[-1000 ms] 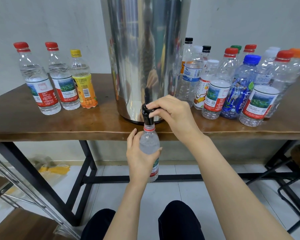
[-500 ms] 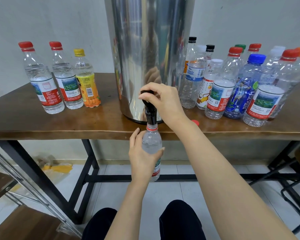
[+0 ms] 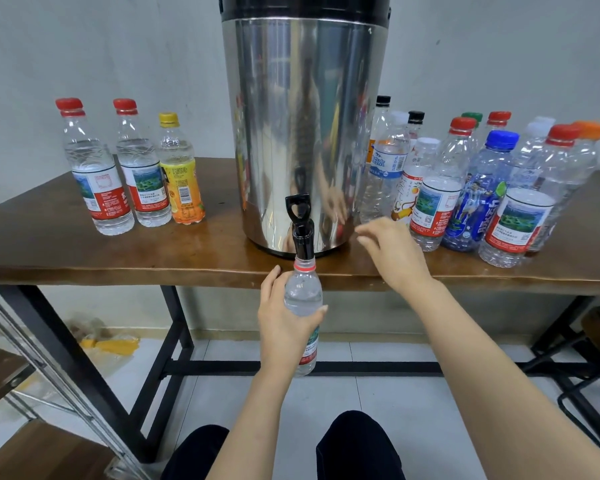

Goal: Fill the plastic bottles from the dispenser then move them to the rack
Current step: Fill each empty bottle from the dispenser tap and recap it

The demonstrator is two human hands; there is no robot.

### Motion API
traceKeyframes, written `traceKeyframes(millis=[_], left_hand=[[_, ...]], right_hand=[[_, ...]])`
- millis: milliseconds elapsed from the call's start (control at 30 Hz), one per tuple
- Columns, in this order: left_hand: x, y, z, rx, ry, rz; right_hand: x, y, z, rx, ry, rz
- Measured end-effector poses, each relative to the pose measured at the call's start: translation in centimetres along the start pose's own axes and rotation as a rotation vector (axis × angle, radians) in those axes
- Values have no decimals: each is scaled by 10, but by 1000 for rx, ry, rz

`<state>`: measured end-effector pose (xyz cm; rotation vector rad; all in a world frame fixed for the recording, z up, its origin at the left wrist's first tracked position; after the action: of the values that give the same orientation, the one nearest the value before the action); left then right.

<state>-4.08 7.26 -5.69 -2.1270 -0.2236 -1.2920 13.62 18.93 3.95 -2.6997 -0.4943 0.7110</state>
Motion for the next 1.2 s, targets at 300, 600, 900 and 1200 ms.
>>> traceKeyframes(millis=[300,600,900,1200], left_hand=[[2,9,-2,-26,-9,1],[1,23,-30,19,25,-61],[18,15,-81,66,60,-22],[17,18,-126,94,107,-25]], right_hand=[[34,18,29,-152,137,78],[-20,42,-10,31,-335,-71],[-156,63,-45,-143,-579,-475],[-212,53,-10,-393,-441,-590]])
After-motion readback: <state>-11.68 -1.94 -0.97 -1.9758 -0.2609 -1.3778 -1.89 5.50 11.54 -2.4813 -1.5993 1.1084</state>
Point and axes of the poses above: each hand's wrist, its own y-axis away from the middle knuckle, its own z-axis out of the palm, x = y × z, the point moved 8 cm from there along -y, towards the middle knuckle, and after that the axes turned 3 degrees about z, right-handed, at the moved point
